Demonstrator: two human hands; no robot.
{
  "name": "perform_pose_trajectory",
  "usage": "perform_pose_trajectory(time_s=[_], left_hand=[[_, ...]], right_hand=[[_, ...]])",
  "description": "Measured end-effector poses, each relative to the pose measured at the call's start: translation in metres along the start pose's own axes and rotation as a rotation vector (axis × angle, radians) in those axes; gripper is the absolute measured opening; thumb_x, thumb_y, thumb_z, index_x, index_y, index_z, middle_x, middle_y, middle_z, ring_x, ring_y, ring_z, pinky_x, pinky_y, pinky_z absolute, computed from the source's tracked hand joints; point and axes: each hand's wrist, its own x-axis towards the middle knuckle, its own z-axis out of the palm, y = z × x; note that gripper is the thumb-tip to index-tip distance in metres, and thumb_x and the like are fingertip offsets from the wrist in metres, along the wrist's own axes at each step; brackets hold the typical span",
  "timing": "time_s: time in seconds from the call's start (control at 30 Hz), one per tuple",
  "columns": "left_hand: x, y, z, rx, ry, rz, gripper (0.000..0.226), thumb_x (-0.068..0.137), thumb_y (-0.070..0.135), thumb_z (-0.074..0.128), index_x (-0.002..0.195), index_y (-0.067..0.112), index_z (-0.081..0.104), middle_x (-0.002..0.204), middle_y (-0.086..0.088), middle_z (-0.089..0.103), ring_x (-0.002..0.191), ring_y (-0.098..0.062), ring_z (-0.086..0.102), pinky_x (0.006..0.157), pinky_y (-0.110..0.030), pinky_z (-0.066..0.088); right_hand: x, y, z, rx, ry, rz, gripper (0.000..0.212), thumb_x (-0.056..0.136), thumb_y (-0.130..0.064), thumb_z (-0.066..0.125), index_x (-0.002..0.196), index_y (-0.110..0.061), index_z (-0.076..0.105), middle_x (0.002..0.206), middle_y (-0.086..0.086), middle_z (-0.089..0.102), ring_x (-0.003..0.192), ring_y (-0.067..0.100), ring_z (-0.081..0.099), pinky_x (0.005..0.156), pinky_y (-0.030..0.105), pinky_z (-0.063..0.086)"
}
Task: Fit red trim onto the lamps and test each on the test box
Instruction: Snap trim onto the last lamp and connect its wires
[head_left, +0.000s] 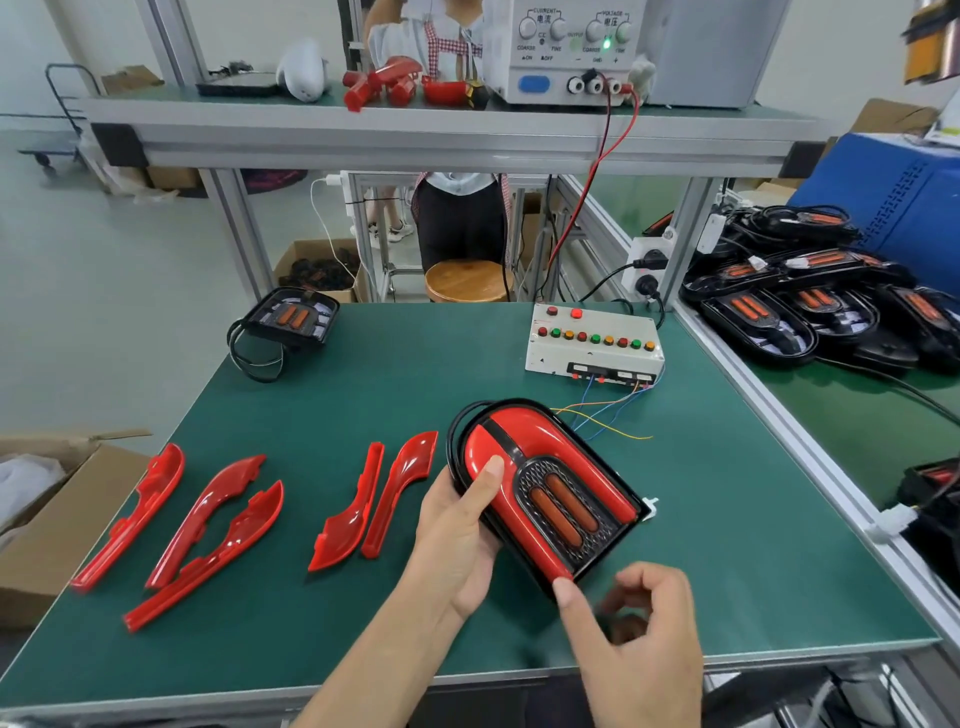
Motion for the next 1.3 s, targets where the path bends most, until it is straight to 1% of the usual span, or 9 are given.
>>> perform_pose_trajectory(time_s=[0.07, 0.13, 0.2, 0.27, 0.47, 0.73, 1.03, 1.17, 1.3], left_hand=[[0.002, 0.003, 0.003, -0.013, 0.001, -0.006, 0.049, 0.081, 0.026, 0.074, 0.125, 0.007, 0.067, 0.121, -0.015, 0.073, 0.108, -0.029, 0.072, 0.097, -0.051, 0.056], [0.002, 0.002, 0.006, -0.027, 0.008, -0.012, 0.049, 0.081, 0.027, 0.075, 0.125, 0.007, 0.067, 0.121, -0.014, 0.074, 0.108, -0.029, 0.072, 0.097, -0.051, 0.057], [0.002, 0.002, 0.009, -0.049, 0.019, -0.020, 0.051, 0.080, 0.028, 0.075, 0.125, 0.006, 0.066, 0.121, -0.016, 0.073, 0.108, -0.030, 0.072, 0.094, -0.049, 0.059], [0.001, 0.002, 0.010, -0.076, 0.027, -0.029, 0.051, 0.082, 0.028, 0.074, 0.127, 0.005, 0.064, 0.121, -0.017, 0.073, 0.111, -0.032, 0.071, 0.090, -0.048, 0.060], [0.001, 0.003, 0.005, -0.064, 0.022, -0.017, 0.049, 0.086, 0.028, 0.072, 0.129, 0.006, 0.064, 0.123, -0.018, 0.072, 0.115, -0.035, 0.069, 0.090, -0.048, 0.060], [0.001, -0.002, 0.004, -0.059, 0.008, -0.014, 0.044, 0.087, 0.029, 0.070, 0.126, 0.009, 0.066, 0.122, -0.016, 0.072, 0.111, -0.032, 0.071, 0.085, -0.043, 0.062], [0.000, -0.004, 0.004, -0.039, 0.003, -0.014, 0.049, 0.088, 0.027, 0.069, 0.132, 0.007, 0.061, 0.126, -0.018, 0.071, 0.114, -0.034, 0.069, 0.093, -0.047, 0.059], [0.001, -0.003, 0.001, -0.057, -0.062, -0.050, 0.051, 0.093, 0.028, 0.067, 0.138, 0.007, 0.058, 0.131, -0.019, 0.067, 0.123, -0.037, 0.064, 0.107, -0.057, 0.048], [0.003, 0.002, -0.001, -0.076, -0.108, -0.127, 0.061, 0.098, 0.053, 0.053, 0.141, 0.010, 0.059, 0.137, -0.016, 0.065, 0.129, -0.032, 0.061, 0.107, -0.052, 0.049]], right_hand=[[0.005, -0.006, 0.003, 0.149, -0.096, 0.331, 0.059, 0.060, -0.074, 0.080, 0.097, -0.037, 0.053, 0.076, -0.005, 0.072, 0.065, 0.011, 0.071, 0.063, 0.030, 0.055], [0.012, -0.010, 0.006, 0.307, -0.256, 0.512, 0.057, 0.068, -0.058, 0.082, 0.108, -0.029, 0.054, 0.079, 0.000, 0.077, 0.069, 0.023, 0.077, 0.051, 0.036, 0.055], [0.017, -0.017, 0.010, 0.367, -0.350, 0.503, 0.054, 0.074, -0.052, 0.086, 0.112, -0.022, 0.061, 0.087, 0.004, 0.079, 0.076, 0.027, 0.079, 0.051, 0.033, 0.057], [0.019, -0.022, 0.013, 0.387, -0.354, 0.473, 0.055, 0.073, -0.052, 0.086, 0.111, -0.018, 0.065, 0.091, 0.003, 0.080, 0.079, 0.027, 0.079, 0.054, 0.029, 0.058], [0.014, -0.021, 0.019, 0.523, -0.335, 0.523, 0.054, 0.067, -0.043, 0.080, 0.112, -0.015, 0.067, 0.086, 0.015, 0.077, 0.077, 0.035, 0.077, 0.057, 0.027, 0.058], [0.017, -0.016, 0.015, 0.544, -0.395, 0.505, 0.057, 0.064, -0.042, 0.080, 0.110, -0.010, 0.070, 0.079, 0.014, 0.074, 0.075, 0.034, 0.077, 0.060, 0.028, 0.059], [0.017, -0.010, 0.014, 0.550, -0.398, 0.499, 0.052, 0.068, -0.038, 0.080, 0.111, -0.008, 0.072, 0.083, 0.018, 0.075, 0.078, 0.035, 0.077, 0.063, 0.027, 0.060], [0.017, -0.006, 0.015, 0.548, -0.378, 0.481, 0.057, 0.066, -0.041, 0.081, 0.112, -0.009, 0.071, 0.085, 0.019, 0.076, 0.079, 0.036, 0.077, 0.063, 0.028, 0.060], [0.017, -0.003, 0.016, 0.551, -0.370, 0.488, 0.060, 0.063, -0.043, 0.082, 0.112, -0.009, 0.070, 0.088, 0.019, 0.077, 0.082, 0.037, 0.077, 0.063, 0.027, 0.060]])
